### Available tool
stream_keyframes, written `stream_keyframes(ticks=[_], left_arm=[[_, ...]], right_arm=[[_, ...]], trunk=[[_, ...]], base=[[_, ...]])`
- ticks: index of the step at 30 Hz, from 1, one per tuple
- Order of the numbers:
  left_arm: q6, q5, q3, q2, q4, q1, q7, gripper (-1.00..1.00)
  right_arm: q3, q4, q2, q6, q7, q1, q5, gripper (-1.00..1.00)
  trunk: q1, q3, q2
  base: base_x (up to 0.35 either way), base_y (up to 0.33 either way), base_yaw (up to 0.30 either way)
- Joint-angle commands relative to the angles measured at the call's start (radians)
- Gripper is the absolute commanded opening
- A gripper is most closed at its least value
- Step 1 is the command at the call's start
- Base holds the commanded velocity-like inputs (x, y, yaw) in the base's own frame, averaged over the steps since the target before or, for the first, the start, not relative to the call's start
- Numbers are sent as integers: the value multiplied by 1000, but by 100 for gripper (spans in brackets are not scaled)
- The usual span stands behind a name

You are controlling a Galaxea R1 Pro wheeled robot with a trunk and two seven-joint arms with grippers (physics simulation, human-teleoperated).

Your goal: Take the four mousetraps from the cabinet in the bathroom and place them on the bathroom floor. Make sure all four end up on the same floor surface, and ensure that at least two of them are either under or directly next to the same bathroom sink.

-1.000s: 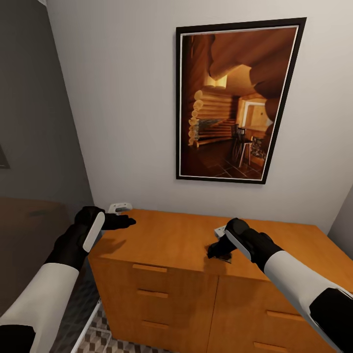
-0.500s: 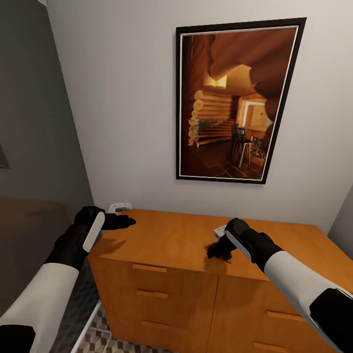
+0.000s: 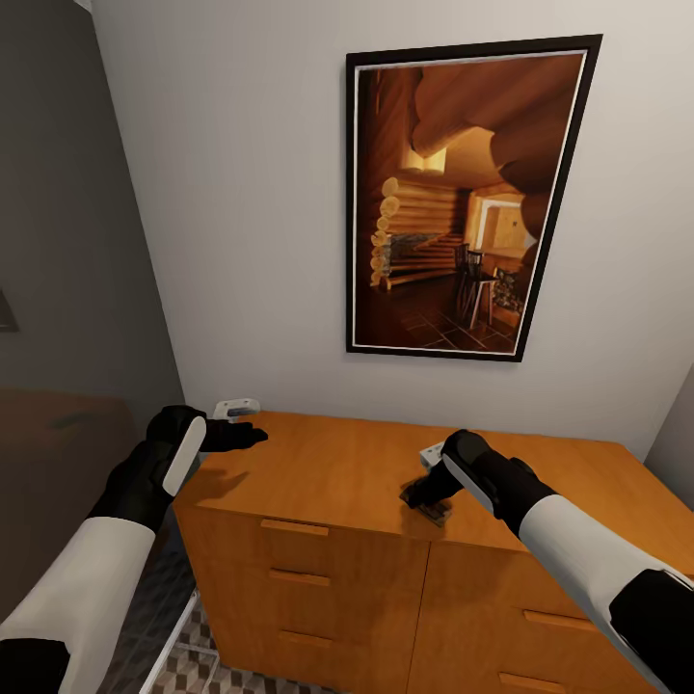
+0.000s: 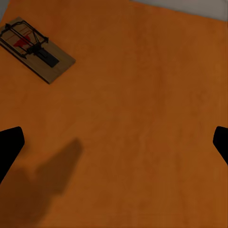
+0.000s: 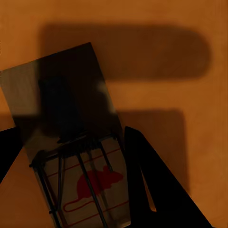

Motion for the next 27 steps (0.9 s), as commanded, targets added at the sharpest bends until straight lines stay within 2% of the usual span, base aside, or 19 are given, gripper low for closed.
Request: stream_keyframes(ticks=[1, 8, 14, 16, 17, 22, 27], left_arm=[[3, 1, -2, 1, -1, -1, 0, 100], [3, 3, -2, 0, -1, -1, 0, 100], [3, 4, -2, 0, -1, 0, -1, 100], [3, 4, -2, 0, -1, 0, -2, 100], [3, 3, -2, 0, -1, 0, -1, 100], [3, 4, -2, 0, -1, -1, 1, 100], [3, 4, -2, 0, -1, -1, 2, 100]], right_arm=[[5, 75, -1, 3, 4, 3, -12, -100], [4, 78, -2, 3, 5, 3, 6, -100], [-6, 78, -26, 13, 5, -25, 26, -100], [-28, 78, -31, 23, 4, -46, 27, -100], [-62, 77, -36, 25, 3, -62, 27, -100], [-149, 73, -44, 25, -8, -84, 28, -100], [-190, 70, -45, 25, -17, -93, 30, -100]], trunk=[[0, -2, -1], [0, -2, -1], [0, -2, -1], [0, -2, -1], [0, -2, -1], [0, -2, -1], [0, -2, -1]], base=[[0, 0, 0], [0, 0, 0], [0, 0, 0], [0, 0, 0], [0, 0, 0], [0, 0, 0], [0, 0, 0]])
